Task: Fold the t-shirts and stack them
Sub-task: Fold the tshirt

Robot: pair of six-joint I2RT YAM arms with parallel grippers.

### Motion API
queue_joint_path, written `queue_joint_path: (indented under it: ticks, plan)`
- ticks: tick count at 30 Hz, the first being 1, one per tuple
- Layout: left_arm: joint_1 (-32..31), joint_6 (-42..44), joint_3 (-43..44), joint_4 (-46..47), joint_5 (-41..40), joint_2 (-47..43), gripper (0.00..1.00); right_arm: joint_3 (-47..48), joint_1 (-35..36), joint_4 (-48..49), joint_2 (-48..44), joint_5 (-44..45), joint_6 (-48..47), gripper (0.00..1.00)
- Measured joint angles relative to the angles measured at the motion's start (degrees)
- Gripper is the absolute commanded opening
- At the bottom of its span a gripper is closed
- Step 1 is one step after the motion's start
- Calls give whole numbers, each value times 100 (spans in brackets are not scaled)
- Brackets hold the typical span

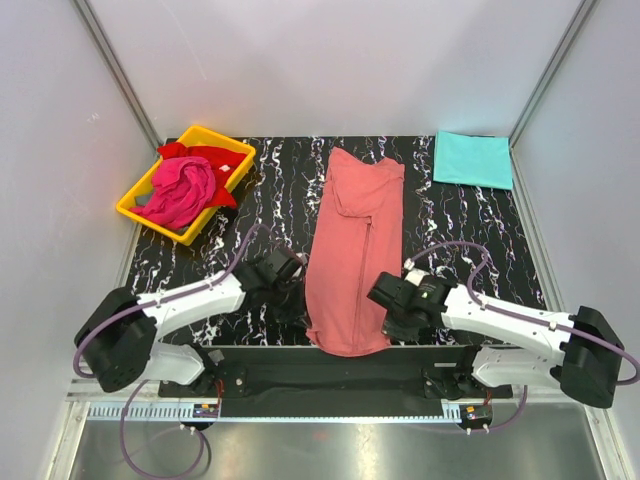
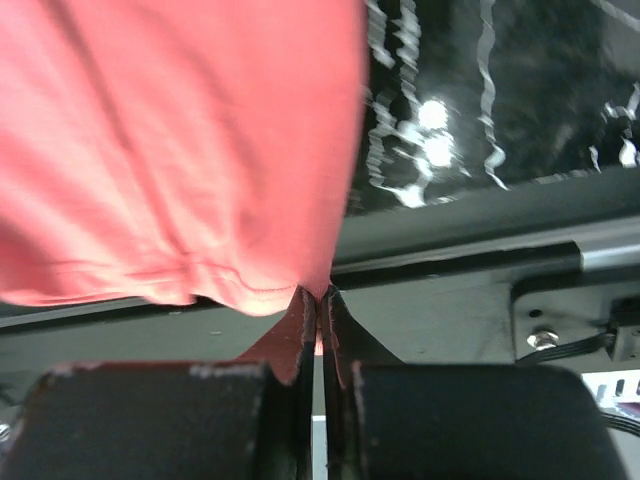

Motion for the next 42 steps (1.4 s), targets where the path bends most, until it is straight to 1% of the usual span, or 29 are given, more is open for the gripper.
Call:
queue_joint_path:
  ticks: [3,9,13,20,26,29,35,39,42]
  plan:
    - [186,151,494,-90,28,328,0,345,-286,7,125,46,-321,0]
    - [1029,522,1423,-273,201,907,0,758,-1567,140,358,15,-1517,0]
    - [1488,857,2417,-466,350,1700,0,1412,-2356,352,1010,-74,-2527,0]
    - [2085,1255,4124,-664,518,2953,0,2533,-3274,664,2234,-177,-3912,0]
    - [2481,1493,5598,-782,826,4183,0,3547,-3797,861,3353,-273,-4684,0]
    - [2586,1598,6100,-796,957,4701,0,3860,-3976,990,3827,-326,-4898,0]
    - [2643,1628,6605,-887,1134,5289,0,4109,-4188,1016,4205,-516,-5182,0]
    - [2702,1626,6883,-903,1237,5543,0,4232,-4304,1117,4312,-684,-5324,4]
    - [2758,1615,7095,-909,1255,5748,1,4376,-4398,1154,4422,-804,-5372,4]
